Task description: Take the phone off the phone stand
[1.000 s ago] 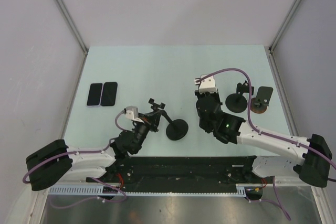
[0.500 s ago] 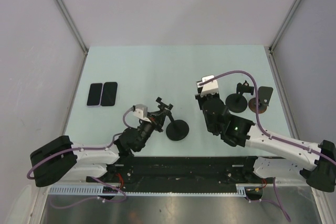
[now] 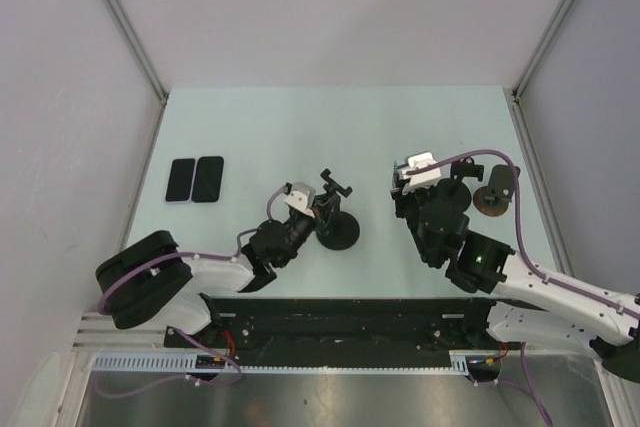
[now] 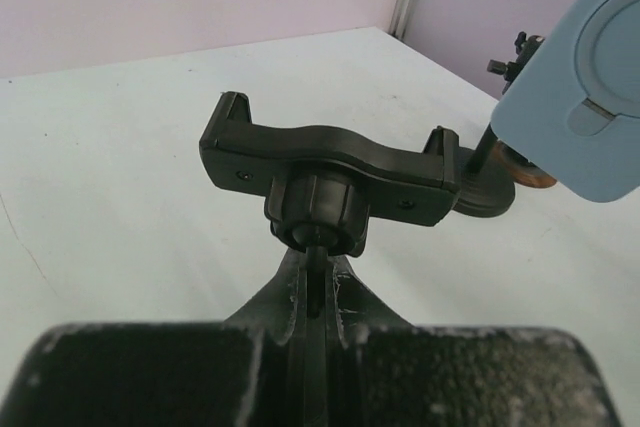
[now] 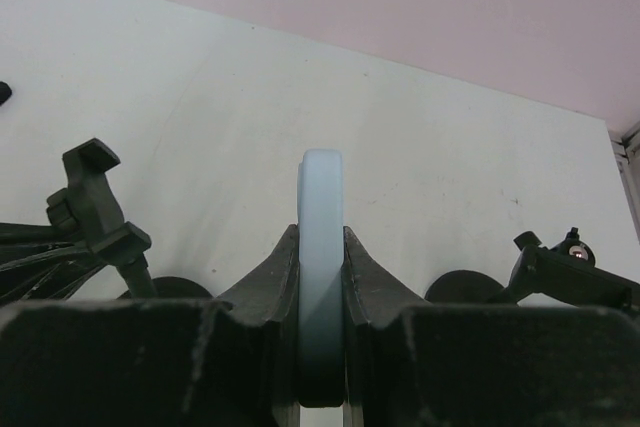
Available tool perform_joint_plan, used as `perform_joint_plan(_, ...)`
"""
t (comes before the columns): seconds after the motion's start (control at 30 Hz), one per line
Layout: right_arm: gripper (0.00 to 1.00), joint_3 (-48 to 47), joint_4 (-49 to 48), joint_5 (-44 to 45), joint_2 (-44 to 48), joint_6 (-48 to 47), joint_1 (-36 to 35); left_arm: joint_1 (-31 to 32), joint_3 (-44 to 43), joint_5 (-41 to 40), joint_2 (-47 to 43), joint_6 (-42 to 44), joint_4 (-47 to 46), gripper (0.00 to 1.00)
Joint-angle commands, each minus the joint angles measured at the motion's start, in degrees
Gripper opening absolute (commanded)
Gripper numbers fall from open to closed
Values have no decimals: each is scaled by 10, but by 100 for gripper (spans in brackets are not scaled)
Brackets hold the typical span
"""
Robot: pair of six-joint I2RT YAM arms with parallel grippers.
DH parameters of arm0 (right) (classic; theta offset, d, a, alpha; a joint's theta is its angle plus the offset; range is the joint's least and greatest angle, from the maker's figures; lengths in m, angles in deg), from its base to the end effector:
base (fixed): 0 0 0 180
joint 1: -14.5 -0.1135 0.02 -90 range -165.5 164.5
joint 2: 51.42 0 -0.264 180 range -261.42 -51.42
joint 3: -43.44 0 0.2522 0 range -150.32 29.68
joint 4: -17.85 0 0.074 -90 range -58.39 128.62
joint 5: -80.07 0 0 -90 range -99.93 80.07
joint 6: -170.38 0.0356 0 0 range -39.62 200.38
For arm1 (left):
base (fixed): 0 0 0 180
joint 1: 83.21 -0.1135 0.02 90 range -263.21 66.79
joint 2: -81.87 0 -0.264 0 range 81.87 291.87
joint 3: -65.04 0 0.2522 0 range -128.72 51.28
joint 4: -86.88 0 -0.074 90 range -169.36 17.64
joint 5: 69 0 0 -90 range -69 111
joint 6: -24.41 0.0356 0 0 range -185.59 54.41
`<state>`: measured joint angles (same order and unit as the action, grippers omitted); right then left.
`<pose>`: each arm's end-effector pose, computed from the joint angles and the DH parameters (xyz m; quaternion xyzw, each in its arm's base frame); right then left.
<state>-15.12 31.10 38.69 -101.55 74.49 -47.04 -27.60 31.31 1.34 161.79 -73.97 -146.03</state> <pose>0.1176 0.1608 0.3449 -0.1407 0.7127 0.0198 0.6869 0.1540 -0.2038 0.2040 0.1454 0.6510 -0.2940 0.6846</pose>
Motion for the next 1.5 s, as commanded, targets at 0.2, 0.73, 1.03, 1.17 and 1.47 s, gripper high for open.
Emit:
perform_joint_plan(0.2,0,-5,-25,-19,51,-12,-6,-7,-21,31,23,25,-69,16)
perform_joint_plan(0.73,0,-30,-18,-36,64,-11,-13,11,58,27,-100,61,-37,91)
perform_joint_plan(1.03,0,-62,2,-8,61,32,-12,74,56,-57,-220,158,61,100)
perform_joint_plan(1.17,0,-84,38,4,64,82,-13,106,22,-84,-264,223,106,100)
perform_joint_plan(1.47,0,-108,57,22,79,165,-13,178,-130,-73,-188,338,160,100)
